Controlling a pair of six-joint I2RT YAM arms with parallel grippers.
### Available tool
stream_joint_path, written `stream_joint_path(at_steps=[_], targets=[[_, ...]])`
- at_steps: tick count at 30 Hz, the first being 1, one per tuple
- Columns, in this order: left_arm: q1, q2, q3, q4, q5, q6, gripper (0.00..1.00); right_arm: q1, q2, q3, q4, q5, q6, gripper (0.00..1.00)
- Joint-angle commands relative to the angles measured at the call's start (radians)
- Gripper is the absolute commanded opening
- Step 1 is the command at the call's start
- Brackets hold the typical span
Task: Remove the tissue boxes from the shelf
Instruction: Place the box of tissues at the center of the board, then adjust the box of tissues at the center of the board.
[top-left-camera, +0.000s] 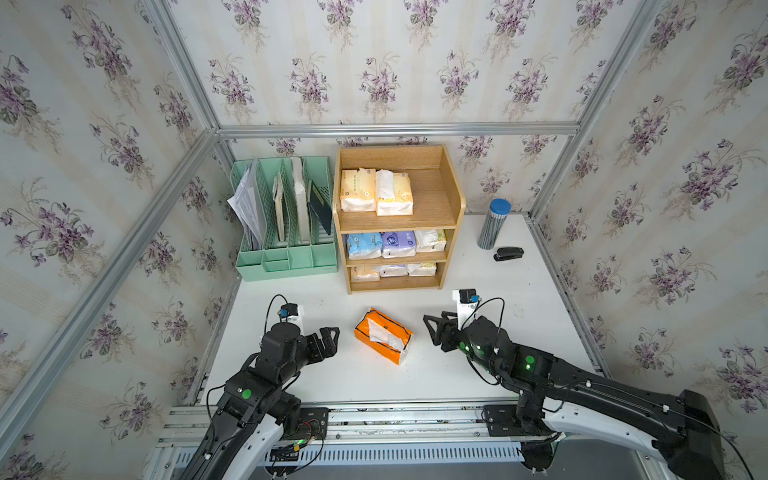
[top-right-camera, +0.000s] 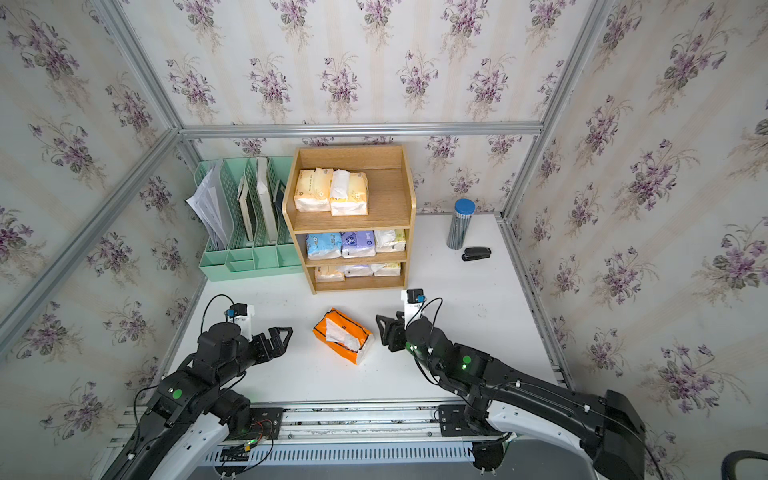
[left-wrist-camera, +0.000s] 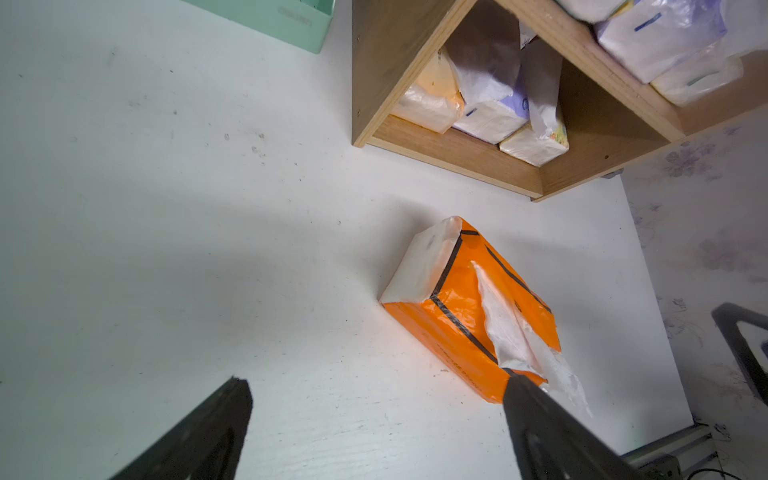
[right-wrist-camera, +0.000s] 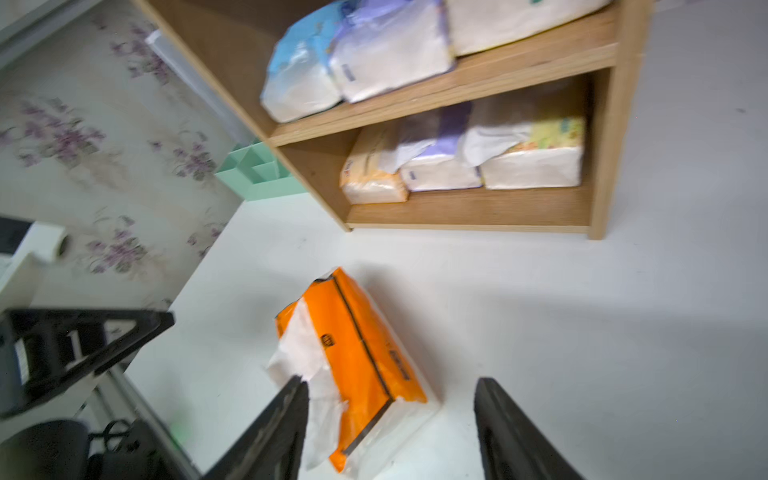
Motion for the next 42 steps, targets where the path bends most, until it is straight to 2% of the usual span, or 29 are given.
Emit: stream_joint_path(at_steps=[1,8,13,23,27,33,39,42], targets=[[-0.022,0.0,-0.047,0.094,0.079,-0.074,0.99,-0.095,0.1,0.021,-0.06,-0.191,-0.009,0.61],[-0.127,0.066,-0.079,0.174,0.083,-0.041,0.99,-0.099,0.386,0.066,0.094,-0.296,0.019,0.59],[-0.166,0.136,-0.088,0.224,0.066,-0.022,0.99,-0.081,0.462,0.052,0.239,-0.335,0.105,0.55],[-0.182,0.065,-0.154,0.311,-0.016,-0.091,0.99,0.099,0.606,0.106,0.265,-0.232,0.268,0.53],[-0.182,0.069,-0.166,0.314,-0.034,-0.102,0.99,0.155,0.639,0.12,0.278,-0.189,0.336,0.52],[-0.183,0.159,-0.18,0.404,-0.031,-0.108,0.99,0.226,0.656,0.139,0.359,-0.175,0.375,0.52],[-0.181,0.3,-0.132,0.452,-0.072,-0.1,0.99,0.235,0.643,0.115,0.439,-0.207,0.394,0.53],[-0.182,0.356,-0.111,0.47,-0.091,-0.092,0.99,0.234,0.621,0.113,0.4,-0.18,0.388,0.53]])
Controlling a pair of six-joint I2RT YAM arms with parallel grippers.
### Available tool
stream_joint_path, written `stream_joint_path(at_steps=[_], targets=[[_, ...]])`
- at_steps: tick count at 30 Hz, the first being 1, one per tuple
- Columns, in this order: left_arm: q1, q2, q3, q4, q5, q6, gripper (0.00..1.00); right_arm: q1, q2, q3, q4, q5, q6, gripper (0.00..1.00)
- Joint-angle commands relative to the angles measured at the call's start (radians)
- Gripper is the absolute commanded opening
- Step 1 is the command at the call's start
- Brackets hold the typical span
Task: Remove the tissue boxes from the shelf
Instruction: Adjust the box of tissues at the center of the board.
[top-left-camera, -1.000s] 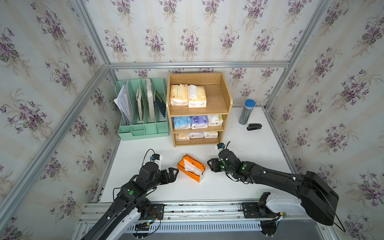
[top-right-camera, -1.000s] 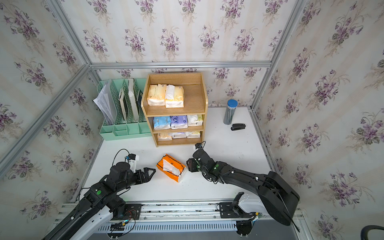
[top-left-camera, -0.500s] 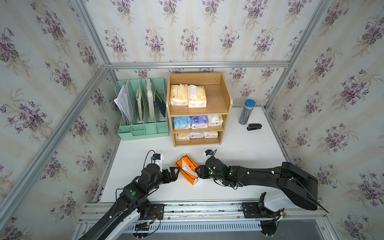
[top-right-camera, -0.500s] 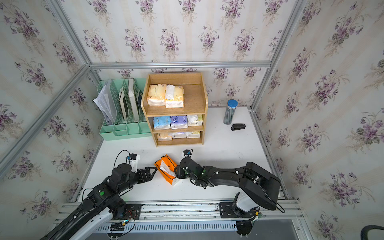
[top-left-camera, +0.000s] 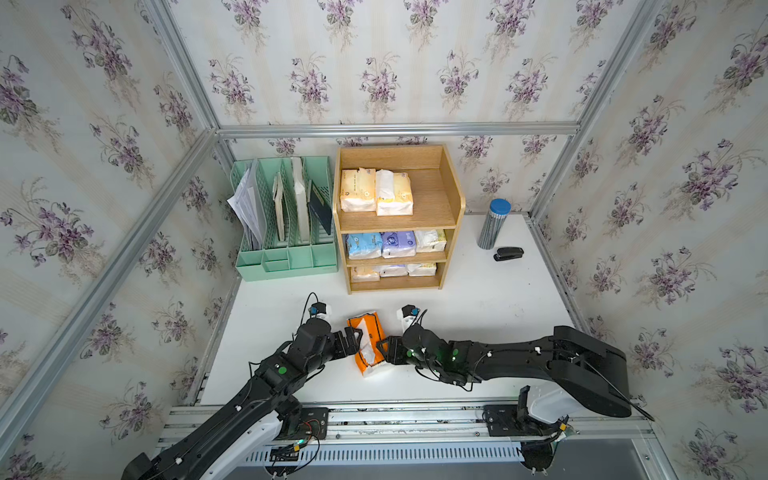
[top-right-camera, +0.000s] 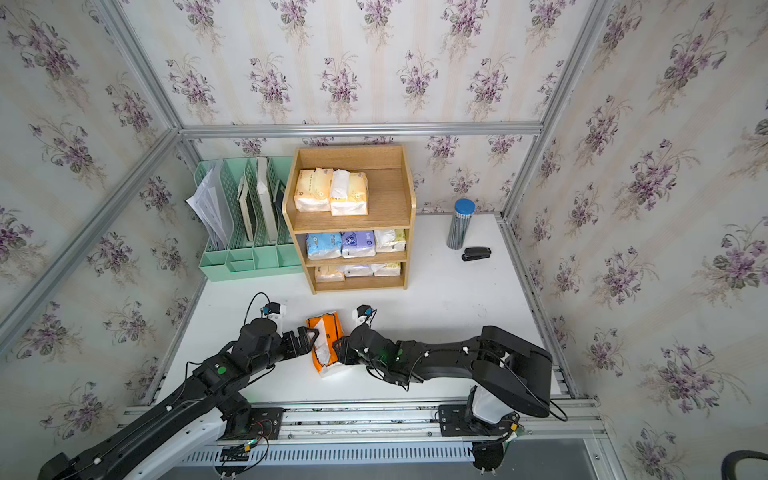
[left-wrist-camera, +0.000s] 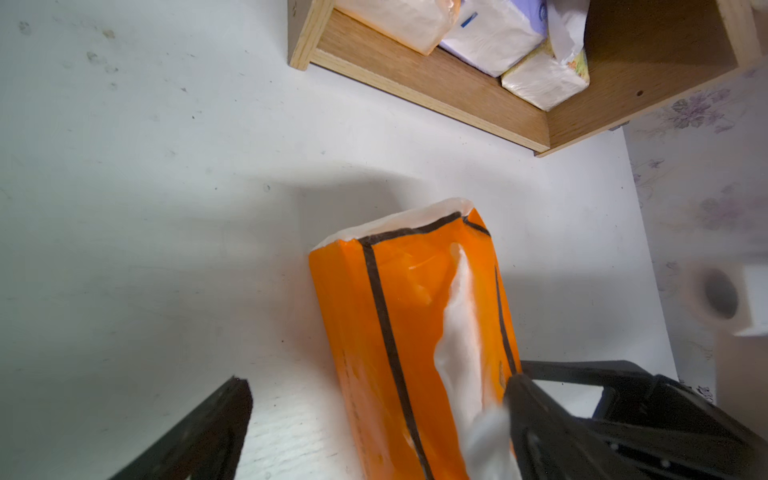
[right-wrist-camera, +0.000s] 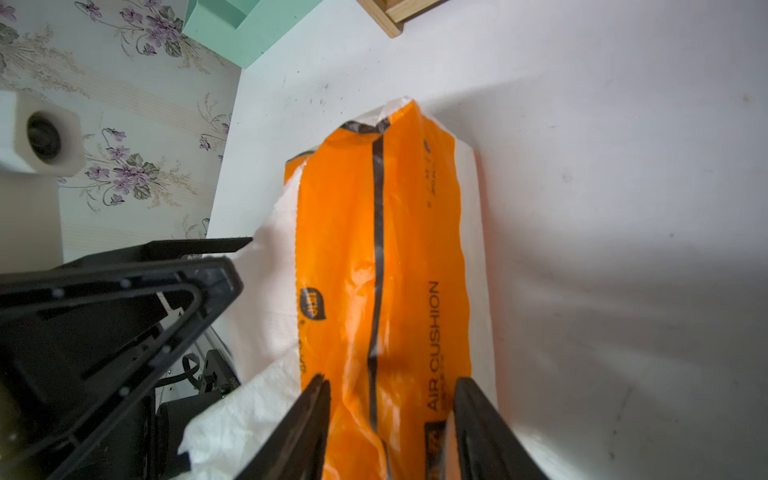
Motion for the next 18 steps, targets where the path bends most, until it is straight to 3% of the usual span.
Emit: stream_joint_path(at_steps=[1,6,13,18], targets=[[0.002,0.041,0.024,0.064,-0.035,0.014,0.99,0.002,-0.035,0.005,-0.041,0.052,0.002,0.53],[0.002,0.087,0.07,0.08,-0.018,0.063,0.99,0.0,-0.216,-0.007,-0.229,0.207,-0.065,0.54],[0.001,0.232,0.197,0.14,0.063,0.164,0.99,-0.047,-0.47,0.077,-0.39,0.283,-0.256,0.58],[0.001,0.204,0.348,0.011,-0.032,0.262,0.99,-0.104,-0.545,0.24,-0.403,0.269,-0.4,0.62]])
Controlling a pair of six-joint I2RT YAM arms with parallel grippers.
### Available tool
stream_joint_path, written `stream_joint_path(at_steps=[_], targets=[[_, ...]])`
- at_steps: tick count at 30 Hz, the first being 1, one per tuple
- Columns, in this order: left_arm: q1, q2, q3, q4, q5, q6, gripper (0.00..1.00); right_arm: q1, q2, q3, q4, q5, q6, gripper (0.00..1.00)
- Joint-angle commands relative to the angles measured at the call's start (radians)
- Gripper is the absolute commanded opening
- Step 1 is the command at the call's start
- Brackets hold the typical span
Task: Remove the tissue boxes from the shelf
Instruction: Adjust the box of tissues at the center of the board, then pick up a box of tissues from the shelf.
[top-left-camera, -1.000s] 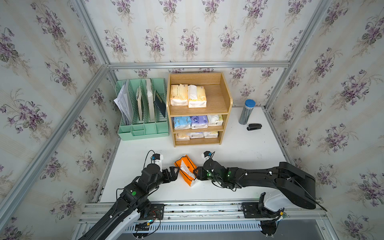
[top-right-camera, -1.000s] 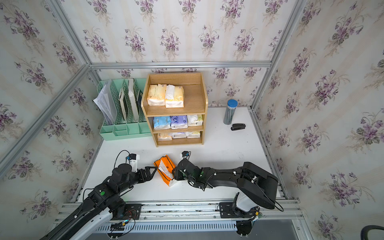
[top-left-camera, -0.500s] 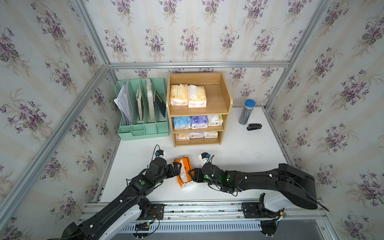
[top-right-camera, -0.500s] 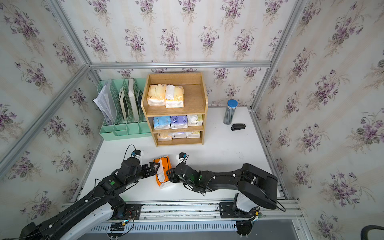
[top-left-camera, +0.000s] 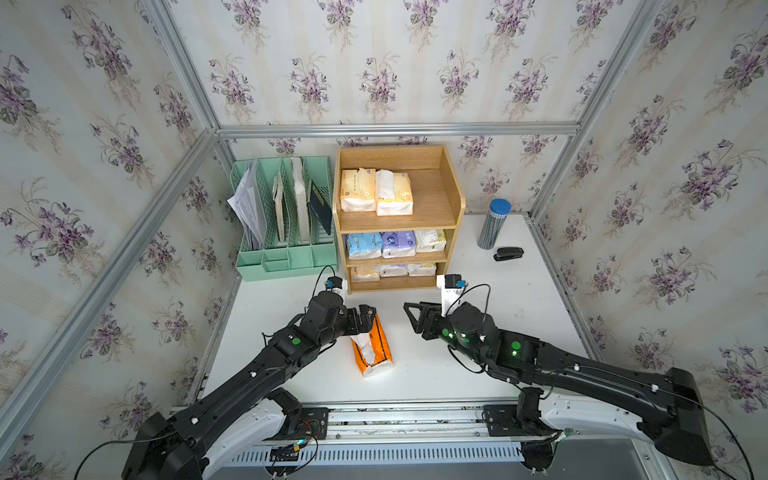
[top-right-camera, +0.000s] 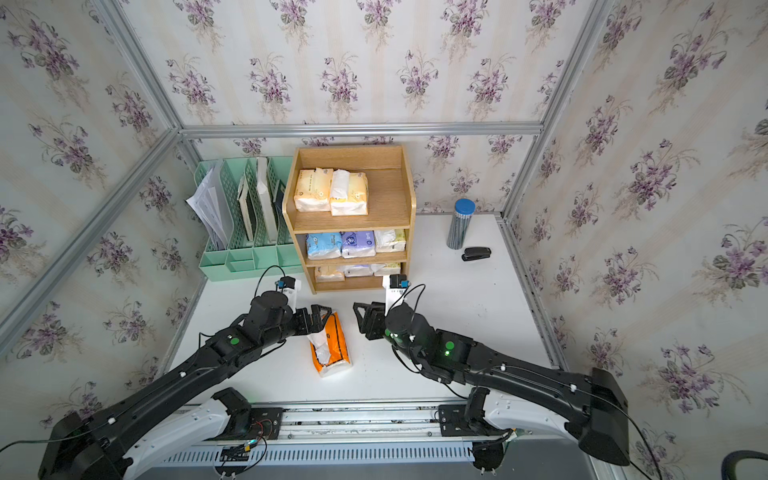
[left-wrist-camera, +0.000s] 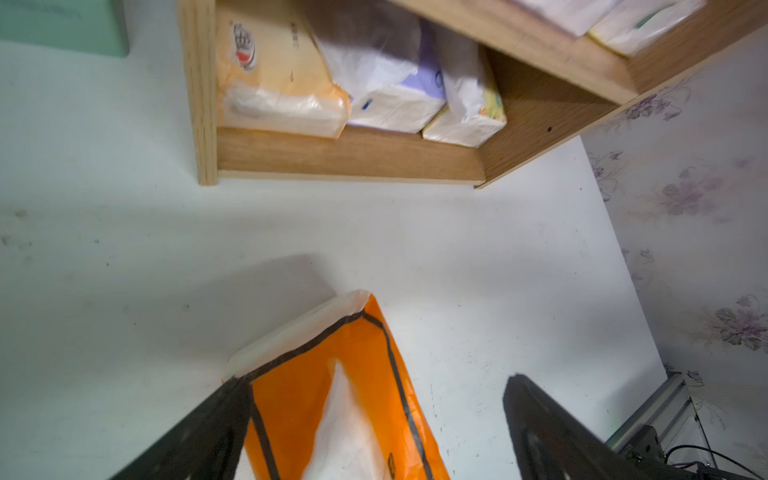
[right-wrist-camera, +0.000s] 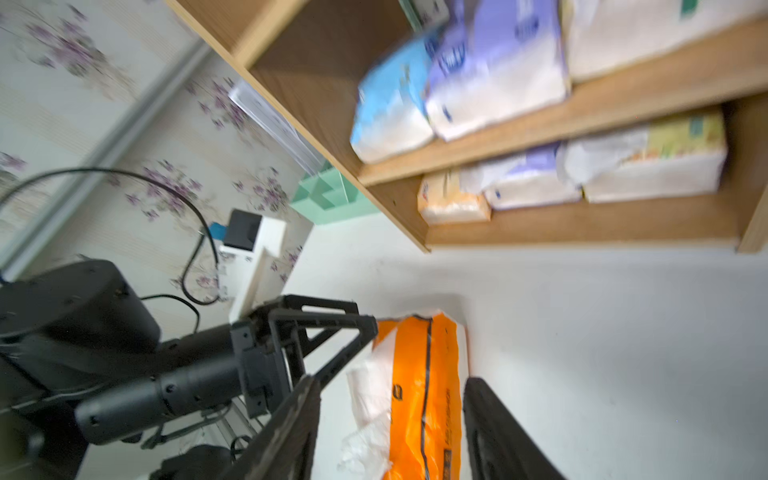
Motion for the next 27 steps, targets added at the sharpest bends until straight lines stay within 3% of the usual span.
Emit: stream_joint_path(at_steps=[1,7,10,19,27], targets=[[0.001,-0.031,0.102,-0.049,-0.055,0.139,0.99,-0.04,-0.003,0.106,-0.026,0.0,-0.153,0.64],[0.002,0.056,0.38,-0.142,-0.087,0.355,0.99,-0.18,0.167,0.406,-0.113,-0.088,-0.228,0.64],[0.005,0.129,0.486,-0.161,-0.088,0.398,0.99,-0.224,0.246,0.519,-0.117,-0.082,-0.271,0.64],[0.061,0.299,0.695,-0.172,-0.008,0.393,0.99,-0.366,0.42,0.707,-0.107,-0.12,-0.269,0.65],[0.147,0.327,0.726,-0.163,0.083,0.349,0.99,-0.407,0.566,0.842,-0.123,-0.118,-0.281,0.66]])
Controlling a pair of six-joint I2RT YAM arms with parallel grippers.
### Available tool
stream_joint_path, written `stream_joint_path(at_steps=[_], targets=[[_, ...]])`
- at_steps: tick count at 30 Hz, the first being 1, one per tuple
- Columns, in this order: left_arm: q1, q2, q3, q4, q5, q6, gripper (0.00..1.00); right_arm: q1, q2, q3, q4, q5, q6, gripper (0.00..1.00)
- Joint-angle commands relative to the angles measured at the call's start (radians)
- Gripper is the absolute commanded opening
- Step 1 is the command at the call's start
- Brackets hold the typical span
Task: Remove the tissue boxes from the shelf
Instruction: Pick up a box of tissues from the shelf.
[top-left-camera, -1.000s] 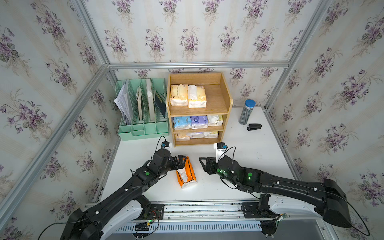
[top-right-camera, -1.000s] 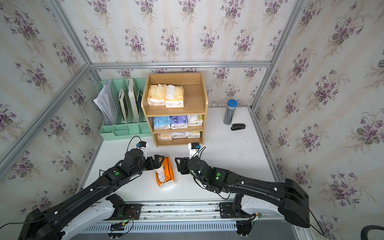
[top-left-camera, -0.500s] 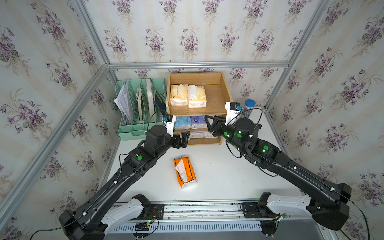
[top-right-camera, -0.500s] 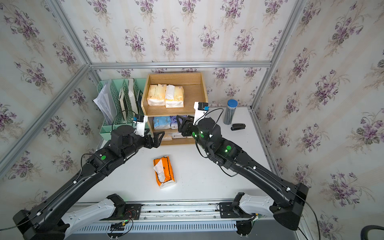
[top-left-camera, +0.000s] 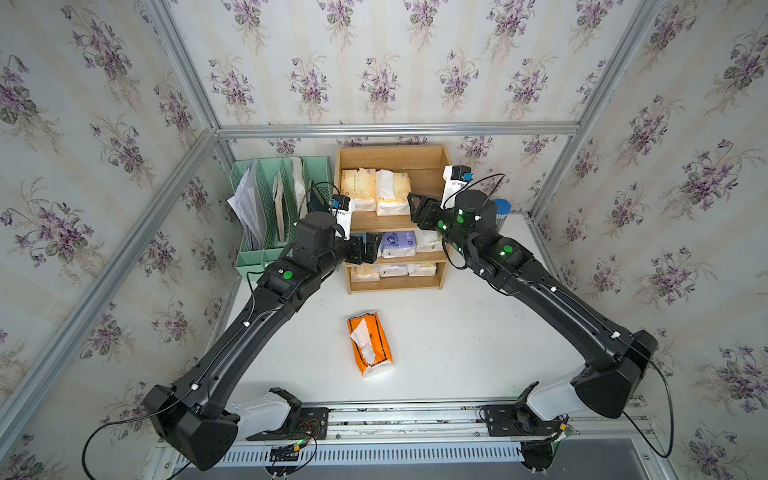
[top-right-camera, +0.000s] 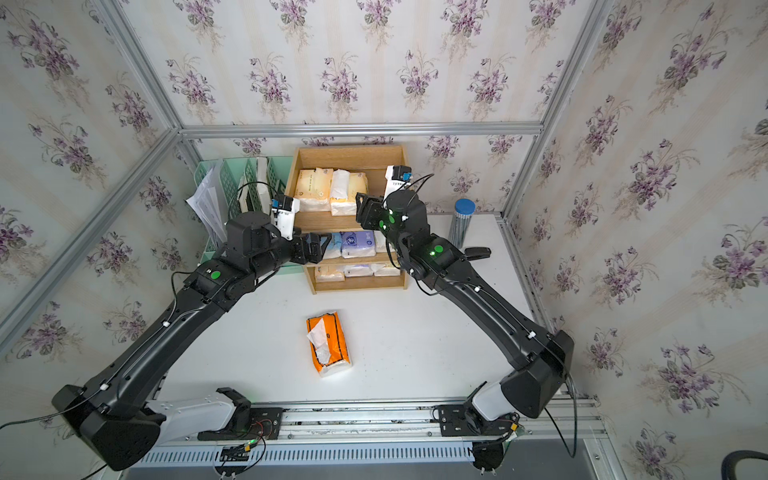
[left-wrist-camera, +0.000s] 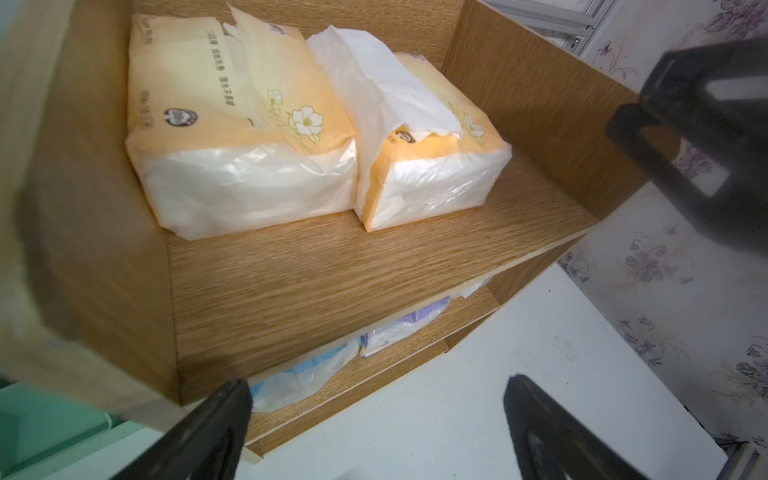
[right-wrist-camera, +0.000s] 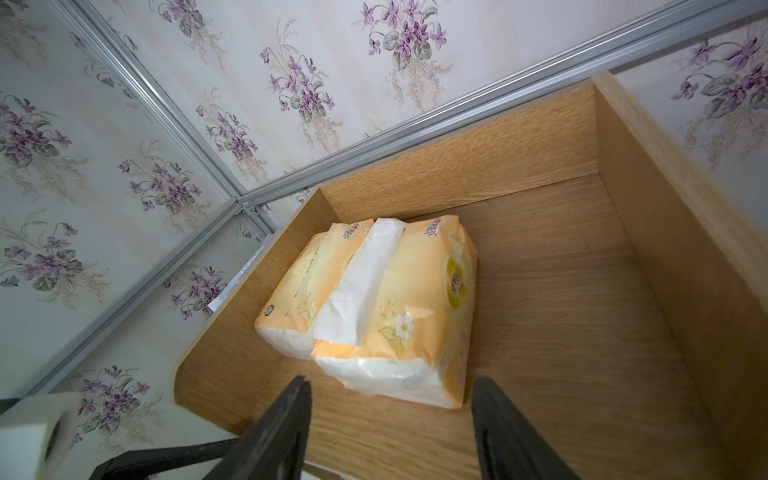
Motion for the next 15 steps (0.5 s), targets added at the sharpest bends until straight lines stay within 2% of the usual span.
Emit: stream_joint_path(at_steps=[1,15], targets=[[0.018,-0.005,0.0,0.007,0.058,-0.017,0.99,-0.006,0.044,0.047,-0.007,0.014,-0.019,0.66],[0.031,-0.085,-0.085,0.001,0.114,-0.005,0.99,-0.074,0.2,0.142,0.008,-0.07,-0.023,0.66]])
